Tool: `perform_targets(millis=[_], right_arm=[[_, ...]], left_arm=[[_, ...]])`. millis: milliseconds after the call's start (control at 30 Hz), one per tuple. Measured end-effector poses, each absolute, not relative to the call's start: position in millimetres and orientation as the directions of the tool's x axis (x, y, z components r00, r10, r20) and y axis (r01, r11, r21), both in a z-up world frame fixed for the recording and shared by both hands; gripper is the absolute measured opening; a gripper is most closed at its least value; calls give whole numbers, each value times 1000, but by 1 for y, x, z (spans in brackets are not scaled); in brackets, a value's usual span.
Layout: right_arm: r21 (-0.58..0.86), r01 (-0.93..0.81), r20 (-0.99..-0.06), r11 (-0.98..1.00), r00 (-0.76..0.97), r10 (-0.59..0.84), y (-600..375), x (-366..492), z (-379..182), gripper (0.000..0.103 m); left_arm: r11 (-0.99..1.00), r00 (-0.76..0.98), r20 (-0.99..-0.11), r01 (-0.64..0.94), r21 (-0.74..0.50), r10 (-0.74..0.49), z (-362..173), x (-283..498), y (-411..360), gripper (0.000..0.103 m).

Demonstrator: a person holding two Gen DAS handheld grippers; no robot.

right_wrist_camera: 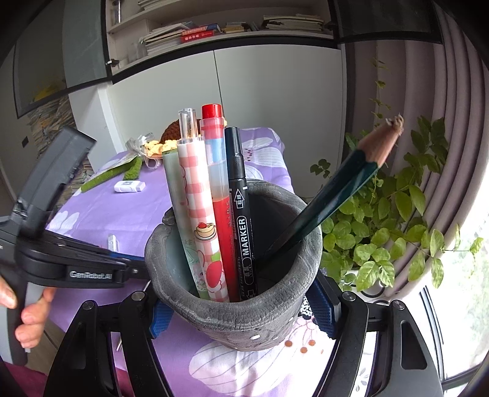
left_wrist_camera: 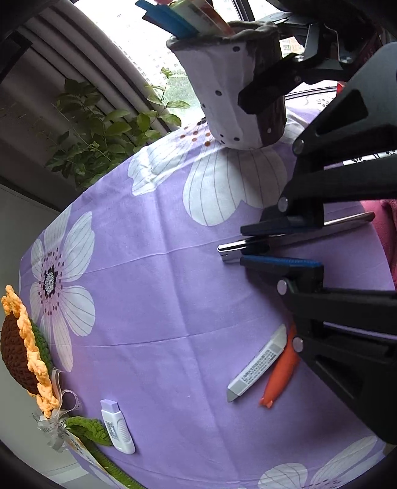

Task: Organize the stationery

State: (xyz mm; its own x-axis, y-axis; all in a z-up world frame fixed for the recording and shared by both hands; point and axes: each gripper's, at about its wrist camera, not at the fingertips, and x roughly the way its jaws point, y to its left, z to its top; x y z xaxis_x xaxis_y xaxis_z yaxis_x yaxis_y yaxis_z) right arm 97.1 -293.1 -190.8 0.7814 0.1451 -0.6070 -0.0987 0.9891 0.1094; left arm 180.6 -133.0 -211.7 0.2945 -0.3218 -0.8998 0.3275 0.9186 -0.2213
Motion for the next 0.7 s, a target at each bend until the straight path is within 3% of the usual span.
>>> perform_targets(millis=[200, 533, 700], right_arm=[[109, -106, -606, 988, 782, 150, -292, 95, -191, 75], [142, -202, -626, 969, 740, 246, -267, 113, -197, 75], [144, -220, -637, 965, 725, 260, -255, 128, -199, 75]], left_arm=[[902, 388, -836, 346, -259, -388, -175, 175, -127, 7], [851, 689, -502, 453, -265, -523, -47, 138, -105, 6], [847, 713, -463, 485, -217, -527, -30, 130, -104, 5]])
